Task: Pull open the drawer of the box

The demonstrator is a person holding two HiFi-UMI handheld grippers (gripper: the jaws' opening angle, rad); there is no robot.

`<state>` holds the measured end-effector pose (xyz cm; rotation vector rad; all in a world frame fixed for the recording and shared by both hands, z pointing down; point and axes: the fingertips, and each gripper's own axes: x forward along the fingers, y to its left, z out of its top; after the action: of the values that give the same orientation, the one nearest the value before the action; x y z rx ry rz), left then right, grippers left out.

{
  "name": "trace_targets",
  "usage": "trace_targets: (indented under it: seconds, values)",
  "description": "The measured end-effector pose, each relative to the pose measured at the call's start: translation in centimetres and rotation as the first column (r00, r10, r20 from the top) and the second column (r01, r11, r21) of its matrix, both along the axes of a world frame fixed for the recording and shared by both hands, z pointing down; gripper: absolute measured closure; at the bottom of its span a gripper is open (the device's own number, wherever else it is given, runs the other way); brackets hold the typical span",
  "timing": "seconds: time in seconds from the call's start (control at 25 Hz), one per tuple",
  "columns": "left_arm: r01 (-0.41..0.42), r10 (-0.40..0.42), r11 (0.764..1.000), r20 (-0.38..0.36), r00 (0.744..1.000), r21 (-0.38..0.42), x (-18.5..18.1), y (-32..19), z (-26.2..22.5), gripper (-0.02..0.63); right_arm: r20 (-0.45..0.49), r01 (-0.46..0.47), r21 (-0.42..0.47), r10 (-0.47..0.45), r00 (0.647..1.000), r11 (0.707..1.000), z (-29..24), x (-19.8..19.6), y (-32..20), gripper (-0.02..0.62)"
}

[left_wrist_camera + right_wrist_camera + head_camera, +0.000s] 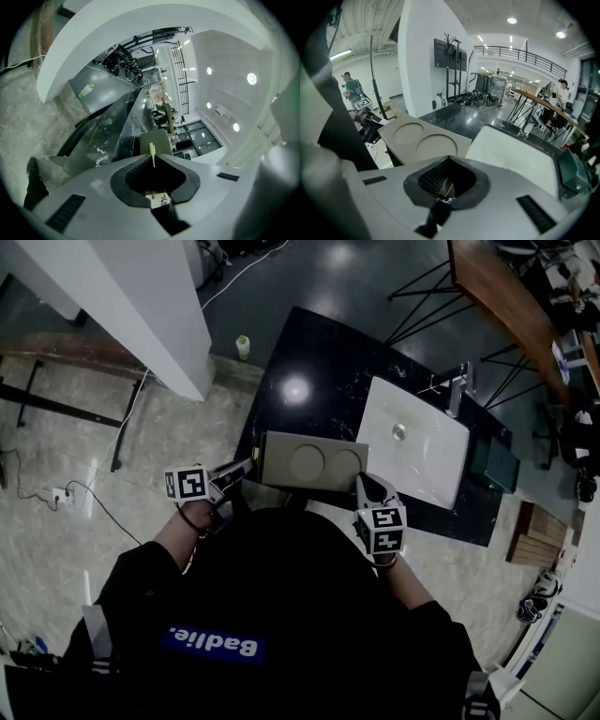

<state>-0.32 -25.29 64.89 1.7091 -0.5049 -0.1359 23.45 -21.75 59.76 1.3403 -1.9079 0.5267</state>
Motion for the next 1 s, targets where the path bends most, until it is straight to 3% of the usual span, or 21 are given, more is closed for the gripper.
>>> trace_targets:
  seconds: [0.48, 1.0]
  values:
    - [0.012, -0.012, 1.000, 0.031, 0.999, 0.007, -3.6, -0.4, 0.0, 0.578, 0.002, -0.019, 0.004, 0.019, 1.000, 1.000, 0.0, 0.0, 0.0, 0.597]
    - [0.014, -0.014, 1.000, 0.030, 0.999, 0.019, -5.1, -0.6, 0.0, 0.580, -0.009, -0.044, -0.002, 0.044, 0.999, 0.999, 0.0, 0.1, 0.0, 0.597]
